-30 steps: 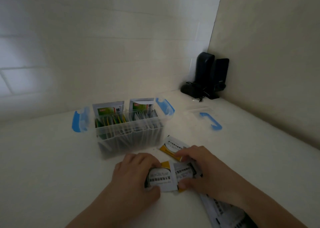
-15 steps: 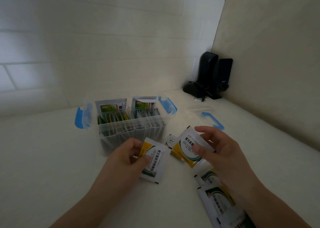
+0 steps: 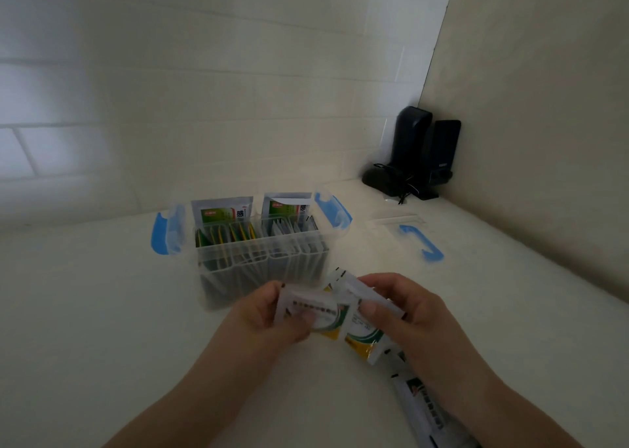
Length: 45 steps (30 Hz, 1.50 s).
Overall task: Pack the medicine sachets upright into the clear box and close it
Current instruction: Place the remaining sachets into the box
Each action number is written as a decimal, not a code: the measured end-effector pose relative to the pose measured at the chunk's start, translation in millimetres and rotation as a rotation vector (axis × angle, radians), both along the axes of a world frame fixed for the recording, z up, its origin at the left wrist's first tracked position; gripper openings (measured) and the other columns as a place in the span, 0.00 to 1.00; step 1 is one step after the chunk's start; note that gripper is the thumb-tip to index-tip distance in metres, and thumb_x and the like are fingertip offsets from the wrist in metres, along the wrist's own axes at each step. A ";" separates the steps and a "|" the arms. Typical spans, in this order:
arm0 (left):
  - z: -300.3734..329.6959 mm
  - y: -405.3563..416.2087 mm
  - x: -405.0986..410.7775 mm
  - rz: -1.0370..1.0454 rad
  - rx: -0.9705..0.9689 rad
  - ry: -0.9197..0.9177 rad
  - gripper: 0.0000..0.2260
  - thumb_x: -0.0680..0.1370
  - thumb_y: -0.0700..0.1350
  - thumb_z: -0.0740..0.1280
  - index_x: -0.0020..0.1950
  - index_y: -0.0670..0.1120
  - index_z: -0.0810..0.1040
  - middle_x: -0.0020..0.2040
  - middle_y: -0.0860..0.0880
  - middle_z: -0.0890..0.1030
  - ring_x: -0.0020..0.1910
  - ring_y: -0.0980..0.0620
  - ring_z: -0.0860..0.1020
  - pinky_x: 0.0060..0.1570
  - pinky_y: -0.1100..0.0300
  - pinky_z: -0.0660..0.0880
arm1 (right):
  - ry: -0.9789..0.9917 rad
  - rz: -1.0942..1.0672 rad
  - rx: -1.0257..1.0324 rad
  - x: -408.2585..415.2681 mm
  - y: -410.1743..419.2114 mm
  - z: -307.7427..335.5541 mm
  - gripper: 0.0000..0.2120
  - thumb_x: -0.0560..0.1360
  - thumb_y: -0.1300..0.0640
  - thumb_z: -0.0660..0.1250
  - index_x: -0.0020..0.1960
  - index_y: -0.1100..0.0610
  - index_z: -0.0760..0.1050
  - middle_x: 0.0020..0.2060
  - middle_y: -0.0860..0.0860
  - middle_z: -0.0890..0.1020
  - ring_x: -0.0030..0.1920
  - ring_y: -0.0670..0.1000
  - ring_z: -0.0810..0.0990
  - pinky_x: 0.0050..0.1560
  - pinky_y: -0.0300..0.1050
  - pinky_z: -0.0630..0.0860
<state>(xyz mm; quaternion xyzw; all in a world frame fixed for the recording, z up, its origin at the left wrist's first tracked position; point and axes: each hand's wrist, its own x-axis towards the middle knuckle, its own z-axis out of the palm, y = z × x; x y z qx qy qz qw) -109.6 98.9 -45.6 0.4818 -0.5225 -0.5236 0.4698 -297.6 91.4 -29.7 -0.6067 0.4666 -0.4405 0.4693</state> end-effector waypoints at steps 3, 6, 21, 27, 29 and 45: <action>-6.1 0.9 -1.4 -0.029 -0.064 -0.183 0.06 0.70 0.41 0.72 0.43 0.51 0.79 0.42 0.55 0.86 0.42 0.59 0.83 0.42 0.66 0.79 | 0.004 0.085 0.021 6.8 2.4 -3.7 0.08 0.74 0.61 0.61 0.47 0.53 0.79 0.43 0.53 0.85 0.43 0.49 0.83 0.42 0.39 0.79; -7.2 -0.4 -1.4 0.008 -0.132 -0.283 0.09 0.69 0.41 0.72 0.42 0.49 0.73 0.41 0.53 0.85 0.41 0.59 0.82 0.43 0.60 0.80 | -0.003 0.128 0.048 8.5 2.2 -2.1 0.10 0.75 0.59 0.60 0.47 0.53 0.80 0.45 0.52 0.84 0.45 0.48 0.83 0.45 0.39 0.80; -13.1 -3.6 6.6 -0.053 -0.170 -0.412 0.05 0.69 0.51 0.71 0.43 0.57 0.79 0.45 0.56 0.83 0.46 0.62 0.80 0.48 0.65 0.77 | 0.824 0.013 -0.262 -2.9 -13.9 -12.9 0.14 0.71 0.55 0.68 0.35 0.40 0.66 0.53 0.45 0.77 0.53 0.42 0.71 0.52 0.30 0.64; -15.6 -3.5 2.1 -0.111 -0.307 -0.510 0.06 0.68 0.54 0.69 0.41 0.61 0.74 0.54 0.64 0.72 0.54 0.69 0.71 0.50 0.72 0.72 | 0.582 -0.002 -0.269 -3.9 -12.5 -16.4 0.19 0.67 0.69 0.66 0.39 0.43 0.70 0.41 0.43 0.77 0.45 0.42 0.75 0.42 0.29 0.70; -12.9 -1.2 0.0 -0.150 -0.344 -0.485 0.09 0.64 0.59 0.67 0.41 0.59 0.76 0.55 0.65 0.72 0.56 0.71 0.70 0.50 0.76 0.70 | 0.484 -0.022 -0.287 -1.4 -8.5 -9.8 0.16 0.69 0.68 0.67 0.38 0.46 0.73 0.38 0.45 0.79 0.44 0.43 0.77 0.41 0.29 0.72; -3.7 5.4 -6.4 -0.139 -0.385 -0.266 0.06 0.69 0.53 0.65 0.45 0.59 0.72 0.44 0.61 0.80 0.43 0.64 0.78 0.39 0.71 0.73 | 0.064 0.117 -0.144 0.9 2.4 15.2 0.10 0.70 0.66 0.68 0.41 0.51 0.79 0.37 0.47 0.85 0.40 0.44 0.83 0.42 0.37 0.79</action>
